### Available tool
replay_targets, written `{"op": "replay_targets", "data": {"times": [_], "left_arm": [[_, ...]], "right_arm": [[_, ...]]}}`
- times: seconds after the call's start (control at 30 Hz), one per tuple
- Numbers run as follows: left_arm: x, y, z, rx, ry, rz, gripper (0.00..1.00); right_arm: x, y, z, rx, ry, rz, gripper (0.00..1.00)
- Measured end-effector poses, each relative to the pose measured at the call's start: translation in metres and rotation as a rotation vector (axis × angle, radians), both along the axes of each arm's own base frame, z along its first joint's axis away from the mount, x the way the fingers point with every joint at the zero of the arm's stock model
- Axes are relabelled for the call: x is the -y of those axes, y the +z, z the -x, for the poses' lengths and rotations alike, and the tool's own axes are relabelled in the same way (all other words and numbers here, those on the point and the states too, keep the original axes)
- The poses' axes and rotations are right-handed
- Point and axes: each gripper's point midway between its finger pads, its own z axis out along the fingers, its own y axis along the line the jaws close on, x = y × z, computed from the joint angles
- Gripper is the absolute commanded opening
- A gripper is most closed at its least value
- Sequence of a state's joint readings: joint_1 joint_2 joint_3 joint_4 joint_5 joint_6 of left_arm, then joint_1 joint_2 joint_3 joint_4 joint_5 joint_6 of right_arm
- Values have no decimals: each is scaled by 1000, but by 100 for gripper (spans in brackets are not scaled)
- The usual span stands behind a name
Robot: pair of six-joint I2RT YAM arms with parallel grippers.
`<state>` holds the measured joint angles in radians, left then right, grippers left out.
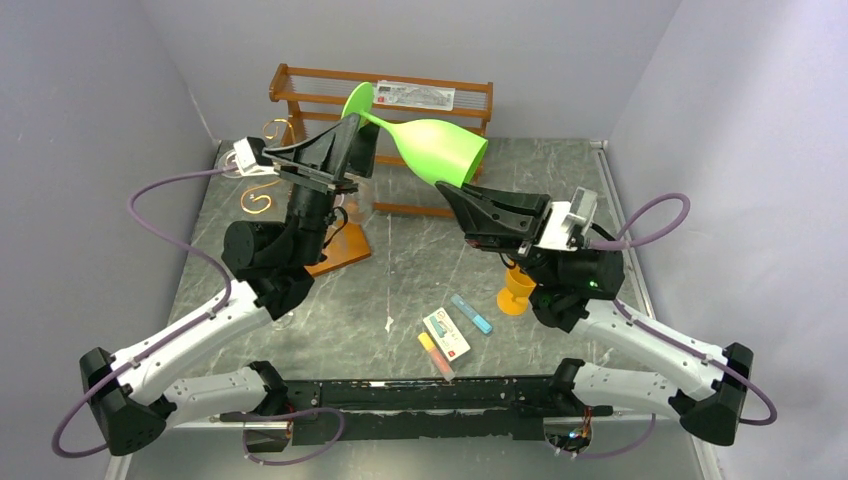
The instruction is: Place the wine glass upside down on the wine glass rack
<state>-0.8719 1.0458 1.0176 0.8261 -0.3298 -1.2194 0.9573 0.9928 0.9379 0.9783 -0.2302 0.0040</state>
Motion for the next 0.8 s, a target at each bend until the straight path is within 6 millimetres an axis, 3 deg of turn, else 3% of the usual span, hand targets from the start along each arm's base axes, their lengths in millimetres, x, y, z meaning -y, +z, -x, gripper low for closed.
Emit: {"op": "replay_targets", "data": {"times": [0.3, 0.8], "left_arm": [[-5, 1, -5, -3, 18, 58, 71], [-19, 1, -12, -18, 118, 58, 34]], "right_arm": [[-13, -13, -13, -23, -28, 43, 0], [-28, -31, -20, -17, -48, 128, 0]]}}
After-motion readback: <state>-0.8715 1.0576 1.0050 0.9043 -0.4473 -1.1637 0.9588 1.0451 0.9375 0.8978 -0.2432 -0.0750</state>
